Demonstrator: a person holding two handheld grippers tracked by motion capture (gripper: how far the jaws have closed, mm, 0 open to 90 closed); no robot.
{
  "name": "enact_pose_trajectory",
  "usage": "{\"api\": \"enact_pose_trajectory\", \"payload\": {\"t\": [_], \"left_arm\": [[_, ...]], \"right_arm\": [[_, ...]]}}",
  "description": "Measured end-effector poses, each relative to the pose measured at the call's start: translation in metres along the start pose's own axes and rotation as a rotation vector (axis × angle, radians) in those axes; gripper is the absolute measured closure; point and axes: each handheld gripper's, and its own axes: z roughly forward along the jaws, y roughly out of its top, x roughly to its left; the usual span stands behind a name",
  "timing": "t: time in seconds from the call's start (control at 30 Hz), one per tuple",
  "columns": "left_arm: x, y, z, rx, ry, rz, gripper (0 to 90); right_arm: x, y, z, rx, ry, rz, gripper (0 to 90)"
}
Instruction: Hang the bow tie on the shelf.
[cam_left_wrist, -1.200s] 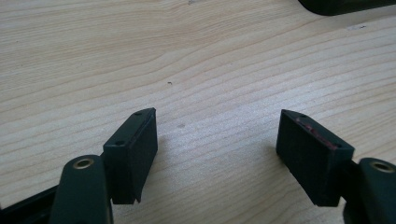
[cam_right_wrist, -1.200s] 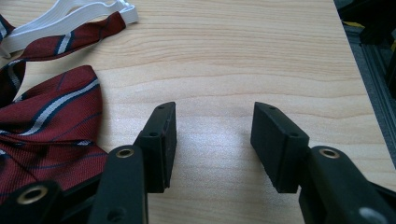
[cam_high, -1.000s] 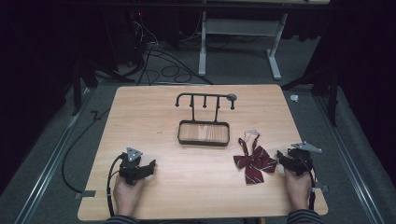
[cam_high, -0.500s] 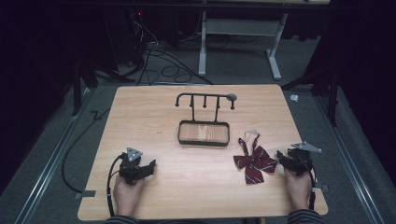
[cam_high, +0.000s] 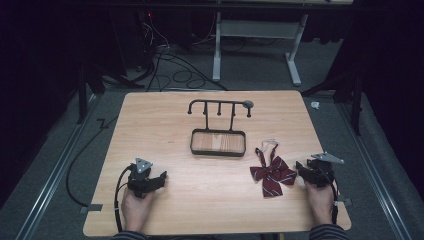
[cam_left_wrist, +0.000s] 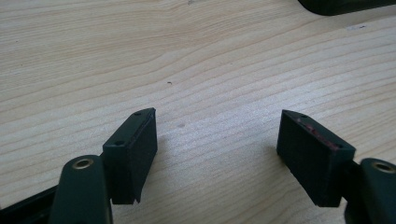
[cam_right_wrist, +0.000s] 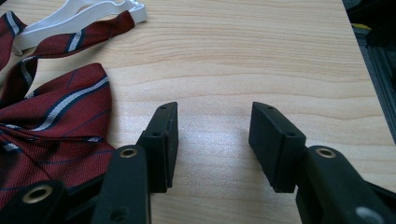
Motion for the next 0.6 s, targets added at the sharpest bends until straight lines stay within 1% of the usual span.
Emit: {"api": "enact_pose_trajectory", "payload": {"t": [0.07,0.23,0.3,0.37,0.53,0.6], "left_arm": [[0.000,0.000,0.000,0.000,0.000,0.000,29.3],[0.000,0.000,0.000,0.001,0.000,0.000,29.4],[0.000,0.000,0.000,0.000,-0.002,0.000,29.3],[0.000,0.000,0.000,0.001,-0.001,0.000,29.3],[0.000,0.000,0.000,0.000,-0.002,-0.001,29.2],[0.000,0.000,0.000,0.002,-0.003,-0.001,29.2]], "right_arm": [[0.000,0.000,0.000,0.000,-0.003,-0.009,54.9],[0.002,0.000,0.000,-0.001,-0.002,-0.004,57.4],[0.002,0.000,-0.002,-0.005,0.007,0.005,58.8],[0.002,0.001,-0.004,-0.018,0.014,0.005,59.4],[0.005,0.002,-0.009,-0.029,0.031,-0.002,60.4],[0.008,0.002,-0.012,-0.042,0.042,-0.012,60.9]]}}
